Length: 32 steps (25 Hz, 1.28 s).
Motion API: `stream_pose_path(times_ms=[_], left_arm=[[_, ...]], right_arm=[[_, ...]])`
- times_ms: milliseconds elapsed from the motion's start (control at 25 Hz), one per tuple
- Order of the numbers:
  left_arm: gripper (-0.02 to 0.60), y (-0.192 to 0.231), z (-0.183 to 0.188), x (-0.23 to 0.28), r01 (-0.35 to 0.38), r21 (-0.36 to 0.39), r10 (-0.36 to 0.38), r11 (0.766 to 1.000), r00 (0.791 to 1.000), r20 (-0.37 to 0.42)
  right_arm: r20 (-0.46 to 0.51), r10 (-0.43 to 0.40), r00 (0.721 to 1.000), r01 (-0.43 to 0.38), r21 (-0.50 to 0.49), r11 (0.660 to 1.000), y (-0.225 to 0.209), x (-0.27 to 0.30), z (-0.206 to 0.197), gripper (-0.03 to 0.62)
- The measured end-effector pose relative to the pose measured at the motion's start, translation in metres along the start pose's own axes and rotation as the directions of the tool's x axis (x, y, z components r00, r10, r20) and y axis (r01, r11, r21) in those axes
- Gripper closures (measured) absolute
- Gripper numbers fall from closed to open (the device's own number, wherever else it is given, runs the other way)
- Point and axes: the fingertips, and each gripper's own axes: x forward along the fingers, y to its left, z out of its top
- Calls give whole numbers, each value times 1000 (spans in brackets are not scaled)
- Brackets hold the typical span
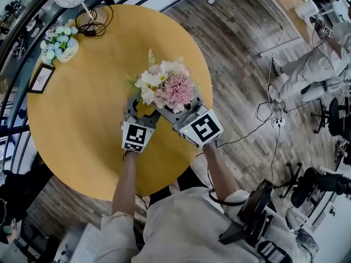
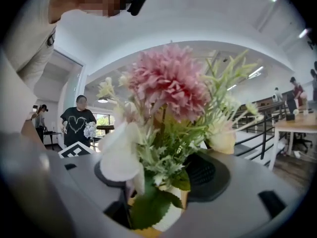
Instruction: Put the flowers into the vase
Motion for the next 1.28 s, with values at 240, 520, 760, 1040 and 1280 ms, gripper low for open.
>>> stream_pose_path(times_ms=[240, 520, 760, 1040, 1280], left_arm=[[265, -1, 1, 0, -2, 7, 2, 1000, 1000, 5], [265, -1, 1, 1, -5, 8, 5, 1000, 1000, 8], [265, -3, 4, 0, -7, 9, 7, 1000, 1000, 10], [265, -4, 4, 1, -4, 12, 4, 1000, 1000, 16], [265, -4, 5, 1, -9, 9, 9, 1000, 1000, 20]], right_arm=[[2, 57, 998, -57, 92, 994, 1, -9, -4, 203], [-82, 61, 995, -53, 96, 994, -8, -17, -24, 183], [-141, 110, 984, -83, 186, 979, -6, -27, -49, 183], [-216, 198, 956, -140, 257, 956, 3, -35, -85, 183], [-295, 243, 924, -151, 302, 941, 6, -51, -116, 183]])
